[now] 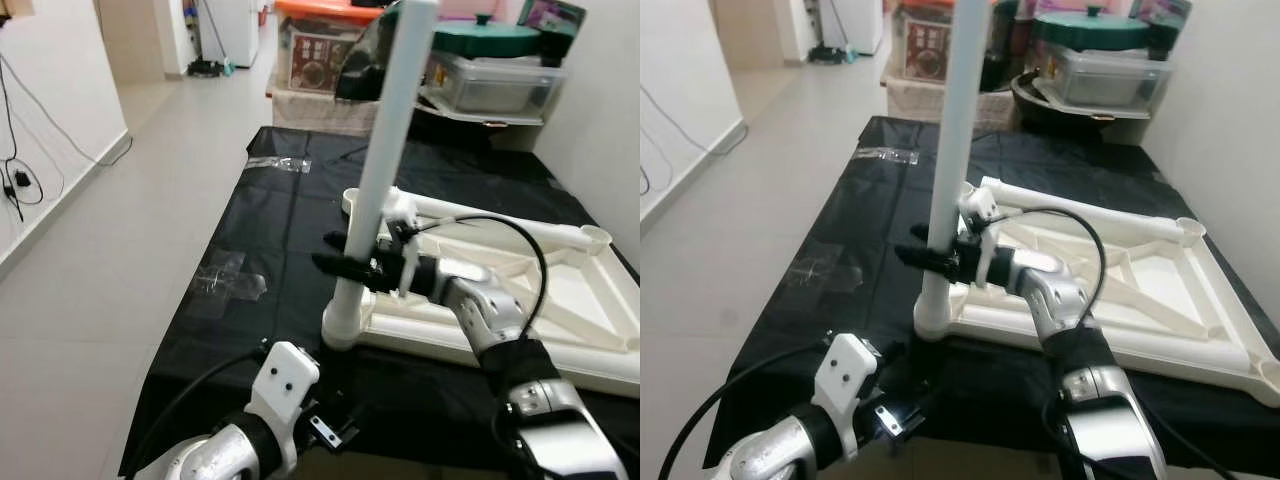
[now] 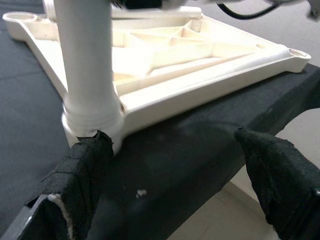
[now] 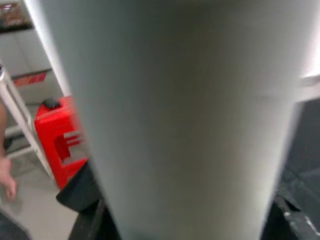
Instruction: Building children table
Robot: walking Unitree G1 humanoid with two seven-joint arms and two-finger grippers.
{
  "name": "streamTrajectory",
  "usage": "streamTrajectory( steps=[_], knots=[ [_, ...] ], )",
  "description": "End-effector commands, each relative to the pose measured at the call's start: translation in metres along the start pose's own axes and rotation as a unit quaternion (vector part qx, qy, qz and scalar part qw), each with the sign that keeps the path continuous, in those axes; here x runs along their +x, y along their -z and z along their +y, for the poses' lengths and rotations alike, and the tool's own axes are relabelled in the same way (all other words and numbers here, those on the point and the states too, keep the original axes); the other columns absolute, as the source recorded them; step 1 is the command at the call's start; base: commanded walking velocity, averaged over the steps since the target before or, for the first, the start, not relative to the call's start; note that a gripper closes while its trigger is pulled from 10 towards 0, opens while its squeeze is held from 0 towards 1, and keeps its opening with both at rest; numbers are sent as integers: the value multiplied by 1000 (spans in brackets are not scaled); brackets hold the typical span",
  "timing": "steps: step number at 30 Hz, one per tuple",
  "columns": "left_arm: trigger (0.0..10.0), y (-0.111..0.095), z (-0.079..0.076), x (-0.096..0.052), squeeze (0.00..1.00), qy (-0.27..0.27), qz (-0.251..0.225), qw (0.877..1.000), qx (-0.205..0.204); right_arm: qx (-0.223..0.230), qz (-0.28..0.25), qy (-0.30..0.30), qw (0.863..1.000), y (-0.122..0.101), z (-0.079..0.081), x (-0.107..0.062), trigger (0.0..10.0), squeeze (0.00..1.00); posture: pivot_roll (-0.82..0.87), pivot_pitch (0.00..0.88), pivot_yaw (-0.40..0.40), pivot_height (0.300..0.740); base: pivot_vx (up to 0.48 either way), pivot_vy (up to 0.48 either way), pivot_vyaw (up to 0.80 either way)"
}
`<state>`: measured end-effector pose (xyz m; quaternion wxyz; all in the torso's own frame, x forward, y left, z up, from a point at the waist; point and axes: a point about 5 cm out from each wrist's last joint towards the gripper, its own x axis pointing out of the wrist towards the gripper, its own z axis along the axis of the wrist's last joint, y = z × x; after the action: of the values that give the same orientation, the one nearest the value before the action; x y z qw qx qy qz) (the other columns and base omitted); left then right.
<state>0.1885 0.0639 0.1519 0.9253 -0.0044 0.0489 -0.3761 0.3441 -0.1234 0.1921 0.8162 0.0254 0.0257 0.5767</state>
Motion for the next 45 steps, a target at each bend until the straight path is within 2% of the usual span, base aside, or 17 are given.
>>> streamTrajectory(
  steps=[1, 9, 11, 12, 14, 15, 17, 23, 25, 26, 29, 30, 33, 34, 38, 40, 45],
  knots=[
    [10000, 2, -1, 1, 0, 5, 5, 1000, -4, 15, 8, -23, 1000, 6, 6, 3, 0, 0, 191, 0, -123, 740, 0, 0, 0],
    [10000, 3, 2, 7, 0, 10, 2, 1000, 4, -23, 6, 227, 974, 19, -6, -16, 0, 0, 179, 0, -109, 740, 0, 0, 0],
    [10000, 4, 4, 9, 0, 12, 3, 1000, 6, -10, 12, 383, 923, 28, -9, -33, 0, 0, 159, 0, -88, 740, 0, 0, 0],
    [10000, 4, 4, 9, 0, 12, 3, 1000, 6, -10, 12, 383, 923, 28, -9, -33, 0, 0, 159, 0, -88, 740, 0, 0, 0],
    [10000, 5, 7, 11, 0, 13, 4, 1000, 7, 3, 20, 566, 824, 41, 2, -59, 0, 0, 146, 0, -73, 740, 0, 0, 0],
    [10000, 5, 7, 11, 0, 13, 4, 1000, 7, 3, 20, 566, 824, 41, 2, -59, 0, 0, 146, 0, -73, 740, 0, 0, 0],
    [10000, 5, 9, 12, 0, 14, 4, 1000, 8, 23, 20, 669, 743, 48, 19, -73, 0, 0, 143, 0, -72, 740, 0, 0, 0],
    [10000, 6, 10, 16, 0, 16, 4, 1000, 13, 105, -19, 752, 650, 57, 47, -56, 0, 0, 149, 0, -70, 740, 0, 0, 0],
    [10000, 6, 11, 16, 0, 16, 4, 1000, 13, 109, -30, 743, 660, 55, 47, -47, 0, 0, 149, 0, -71, 740, 0, 0, 0],
    [10000, 6, 11, 16, 0, 17, 4, 1000, 14, 115, -54, 705, 698, 51, 43, -30, 10000, 0, 147, 0, -71, 740, 0, 0, 0],
    [10000, 6, 11, 17, 0, 18, 4, 1000, 15, 117, -57, 699, 704, 50, 44, -25, 10000, 0, 147, 0, -71, 740, 0, 0, 0],
    [10000, 7, 11, 17, 0, 18, 4, 1000, 14, 111, -64, 683, 719, 47, 45, -21, 10000, 1000, 146, 0, -73, 740, 0, 0, 0],
    [10000, 7, 11, 17, 0, 18, 4, 1000, 14, 93, -75, 662, 740, 44, 44, -21, 10000, 1000, 146, 0, -73, 740, 0, 0, 0],
    [10000, 7, 11, 17, 0, 18, 3, 1000, 14, 93, -88, 642, 756, 43, 43, -22, 10000, 0, 145, 0, -75, 740, 0, 0, 0],
    [10000, 7, 10, 18, 0, 19, 3, 1000, 14, 85, -104, 581, 803, 44, 39, -30, 10000, 0, 144, 0, -76, 740, 0, 0, 0],
    [10000, 7, 10, 19, 0, 19, 2, 1000, 16, 83, -93, 481, 868, 47, 30, -45, 10000, 0, 143, 0, -71, 740, 0, 0, 0],
    [10000, 7, 11, 20, 0, 19, 2, 1000, 17, 86, -75, 347, 931, 42, 28, -57, 10000, 0, 148, 0, -71, 740, 0, 0, 0]
  ],
)
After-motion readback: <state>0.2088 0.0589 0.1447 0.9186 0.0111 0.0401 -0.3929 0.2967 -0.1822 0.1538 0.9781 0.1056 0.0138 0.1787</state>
